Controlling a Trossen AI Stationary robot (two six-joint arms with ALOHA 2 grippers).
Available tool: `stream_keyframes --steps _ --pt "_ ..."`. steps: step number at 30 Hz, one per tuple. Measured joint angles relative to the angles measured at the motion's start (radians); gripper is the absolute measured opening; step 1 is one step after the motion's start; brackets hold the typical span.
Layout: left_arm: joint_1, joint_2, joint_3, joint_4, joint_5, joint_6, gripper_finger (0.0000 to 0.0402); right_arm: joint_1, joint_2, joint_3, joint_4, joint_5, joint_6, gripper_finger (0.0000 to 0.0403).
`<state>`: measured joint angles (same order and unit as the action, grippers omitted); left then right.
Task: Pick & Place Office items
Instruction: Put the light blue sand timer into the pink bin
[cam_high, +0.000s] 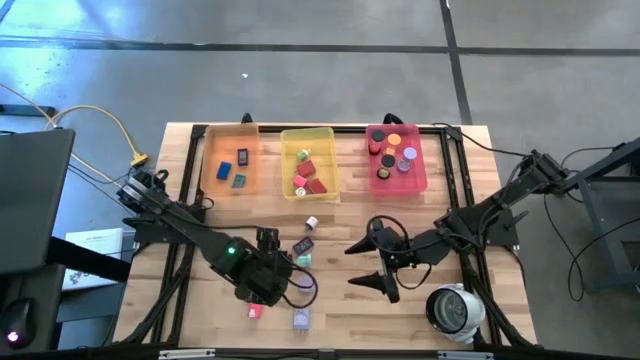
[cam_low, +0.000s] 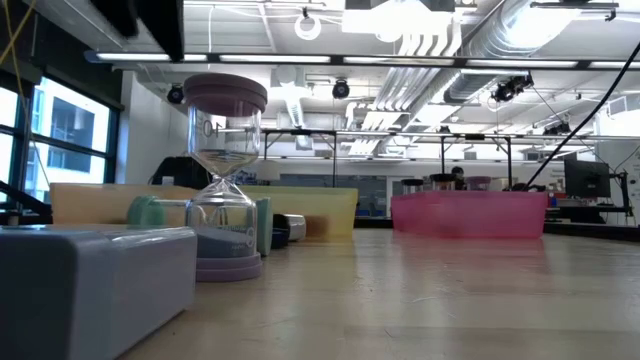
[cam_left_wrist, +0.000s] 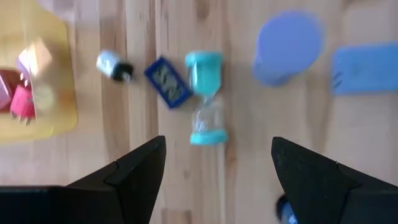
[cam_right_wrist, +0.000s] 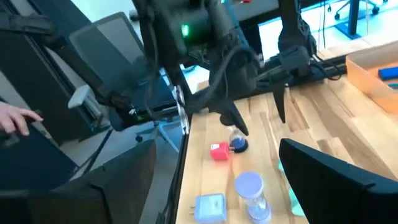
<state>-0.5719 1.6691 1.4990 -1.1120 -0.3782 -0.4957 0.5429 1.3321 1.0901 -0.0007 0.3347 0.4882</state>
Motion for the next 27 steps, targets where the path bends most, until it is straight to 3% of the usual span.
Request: stream_keyframes --steps 7,15,27 --pt "0.001 0.094 -0.022 -0.030 -0.013 0.014 0.0285 -0.002 -0.045 0.000 -0.080 0.049 -0.004 0.0330" --pt "0.054 0.064 -0.136 0.102 -0.017 0.017 0.0285 -0.027 -0.052 0.000 -0.092 0.074 0.013 0.0330" --pt "0.117 -0.024 -0.335 0.348 0.171 0.135 0.0285 -0.094 -0.078 0.000 -0.140 0.084 0.005 0.0330"
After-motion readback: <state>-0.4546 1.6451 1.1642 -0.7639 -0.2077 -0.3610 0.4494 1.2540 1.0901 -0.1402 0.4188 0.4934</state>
